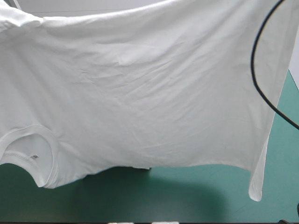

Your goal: Fold the cloth

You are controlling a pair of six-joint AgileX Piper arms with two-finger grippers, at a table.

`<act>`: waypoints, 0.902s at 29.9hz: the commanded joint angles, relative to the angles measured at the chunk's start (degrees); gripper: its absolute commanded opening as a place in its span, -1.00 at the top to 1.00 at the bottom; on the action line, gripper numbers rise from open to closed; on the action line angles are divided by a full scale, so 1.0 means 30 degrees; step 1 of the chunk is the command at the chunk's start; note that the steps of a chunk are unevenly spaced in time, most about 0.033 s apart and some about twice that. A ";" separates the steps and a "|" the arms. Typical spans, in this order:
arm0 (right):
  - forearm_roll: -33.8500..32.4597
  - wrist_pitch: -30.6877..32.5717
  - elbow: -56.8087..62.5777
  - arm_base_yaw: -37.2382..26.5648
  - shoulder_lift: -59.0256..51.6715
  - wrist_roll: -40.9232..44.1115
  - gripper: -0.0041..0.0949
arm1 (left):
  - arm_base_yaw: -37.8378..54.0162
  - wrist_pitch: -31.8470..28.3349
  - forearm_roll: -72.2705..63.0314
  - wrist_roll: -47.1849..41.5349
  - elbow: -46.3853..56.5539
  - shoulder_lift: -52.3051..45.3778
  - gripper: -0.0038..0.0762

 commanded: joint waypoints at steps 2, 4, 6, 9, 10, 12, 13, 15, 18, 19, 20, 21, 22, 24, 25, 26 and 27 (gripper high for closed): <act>-0.0411 -0.1326 0.1290 -0.0002 0.1567 -0.0119 0.95 | -0.0079 -0.1381 -0.0114 -0.0827 0.1616 0.1498 0.86; -0.0517 -0.1361 0.1688 -0.0002 0.2501 -0.0119 0.95 | -0.0079 -0.1533 0.0086 -0.0946 0.2409 0.2228 0.85; -0.0748 -0.1360 0.1833 -0.0002 0.3582 -0.0119 0.95 | -0.0079 -0.1854 0.0195 -0.1088 0.3237 0.2896 0.85; -0.1832 -0.1506 0.1833 -0.0002 0.5467 0.0090 0.95 | -0.0042 -0.3212 0.0236 -0.1782 0.4288 0.3979 0.85; -0.2454 -0.1719 0.1833 -0.0002 0.6084 0.0438 0.95 | -0.0042 -0.4060 0.0427 -0.2219 0.4566 0.4298 0.86; -0.4006 -0.2407 0.1833 -0.0124 0.7171 0.1355 0.95 | -0.0042 -0.5946 0.1097 -0.3330 0.5163 0.5142 0.86; -0.4670 -0.2705 0.1833 -0.0238 0.7838 0.1914 0.95 | -0.0042 -0.6766 0.1454 -0.3997 0.5300 0.5600 0.85; -0.5482 -0.3198 0.1833 -0.0480 0.8657 0.2503 0.95 | -0.0042 -0.7844 0.2006 -0.5109 0.5354 0.6660 0.85; -0.5623 -0.3339 0.1833 -0.0933 0.9849 0.2585 0.95 | -0.0042 -0.9115 0.2151 -0.5580 0.5354 0.8154 0.86; -0.5581 -0.3339 0.1833 -0.1077 1.0220 0.2585 0.95 | -0.0042 -0.9482 0.2151 -0.5580 0.5354 0.8709 0.85; -0.5539 -0.3385 0.1833 -0.1248 1.0567 0.2610 0.95 | -0.0042 -0.9844 0.2151 -0.5672 0.5354 0.9286 0.86; -0.5539 -0.3473 0.1833 -0.1378 1.0894 0.2784 0.95 | -0.0042 -1.0156 0.2151 -0.5939 0.5354 0.9753 0.86; -0.5539 -0.3512 0.1833 -0.1549 1.1179 0.3002 0.95 | 0.0034 -1.0530 0.2151 -0.5986 0.5354 1.0312 0.86; -0.5498 -0.3596 0.1833 -0.1824 1.1696 0.3304 0.95 | 0.0119 -1.1114 0.2151 -0.5986 0.5354 1.1374 0.85; -0.5498 -0.3596 0.1833 -0.1998 1.1863 0.3212 0.95 | 0.0159 -1.1332 0.2151 -0.5986 0.5354 1.1836 0.85; -0.5440 -0.3735 0.1833 -0.2100 1.2077 0.3214 0.95 | 0.0188 -1.1469 0.2151 -0.5986 0.5354 1.2246 0.85; -0.5323 -0.3787 0.1833 -0.2195 1.2241 0.3527 0.94 | 0.0280 -1.1542 0.2151 -0.5986 0.5354 1.2611 0.85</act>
